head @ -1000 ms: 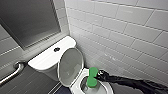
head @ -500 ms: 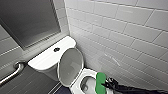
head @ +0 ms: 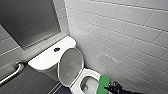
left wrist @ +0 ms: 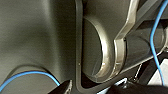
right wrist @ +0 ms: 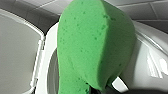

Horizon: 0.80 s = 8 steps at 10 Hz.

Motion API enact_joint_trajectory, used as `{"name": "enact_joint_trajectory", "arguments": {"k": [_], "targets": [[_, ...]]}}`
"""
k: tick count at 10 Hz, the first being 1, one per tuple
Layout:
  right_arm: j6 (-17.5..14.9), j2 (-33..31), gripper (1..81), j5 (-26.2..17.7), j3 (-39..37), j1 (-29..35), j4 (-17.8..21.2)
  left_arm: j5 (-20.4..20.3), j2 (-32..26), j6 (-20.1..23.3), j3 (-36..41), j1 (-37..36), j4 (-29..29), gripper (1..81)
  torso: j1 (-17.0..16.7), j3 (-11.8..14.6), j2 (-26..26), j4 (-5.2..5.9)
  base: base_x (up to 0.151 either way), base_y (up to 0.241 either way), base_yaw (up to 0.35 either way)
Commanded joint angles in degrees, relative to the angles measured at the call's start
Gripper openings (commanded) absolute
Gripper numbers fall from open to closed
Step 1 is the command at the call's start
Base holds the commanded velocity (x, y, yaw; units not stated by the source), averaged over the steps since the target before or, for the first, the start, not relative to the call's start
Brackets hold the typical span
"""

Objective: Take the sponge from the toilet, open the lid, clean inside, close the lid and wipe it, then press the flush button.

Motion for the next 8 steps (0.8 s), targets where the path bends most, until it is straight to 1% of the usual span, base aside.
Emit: {"name": "enact_joint_trajectory", "arguments": {"k": [1, 3, 5, 6, 7, 8], "targets": [[0.26, -8.99, 1.0, 3.15, 10.0, 0.04, 0.98, 5.14, 0.53, 0.71, 0.68, 2.07, 0.29, 81.1, 0.0, 0.0, 0.0, 0.0, 0.0, 0.0, 0.0], [0.26, -12.24, 1.0, 5.87, 13.76, -3.64, 0.89, 5.06, 1.32, 0.71, 0.59, 1.98, 0.38, 81.1, 0.0, 0.0, 0.0, 0.0, 0.0, 0.0, 0.0], [0.18, -13.48, 1.0, 8.16, 15.19, -8.2, 0.45, 5.05, 1.58, 0.71, 0.59, 1.89, 0.38, 81.1, 0.0, 0.0, 0.0, 0.0, 0.0, 0.0, 0.0], [-0.08, -13.65, 1.0, 8.69, 15.54, -9.7, 0.36, 5.05, 1.93, 0.98, 0.59, 1.81, 0.29, 81.1, 0.0, 0.0, 0.0, 0.0, 0.0, 0.0, 0.0], [-0.43, -14.95, 1.0, 8.69, 17.62, -10.41, 0.27, 5.05, 2.28, 1.24, 0.59, 1.81, 0.29, 81.1, 0.0, 0.0, 0.0, 0.0, 0.0, 0.0, 0.0], [-0.61, -17.34, 1.0, 8.6, 21.43, -9.8, -0.96, 5.05, 2.46, 1.24, 0.59, 1.81, 0.29, 81.1, 0.0, 0.0, 0.0, 0.02, 0.0, 0.0, 0.0]]}}
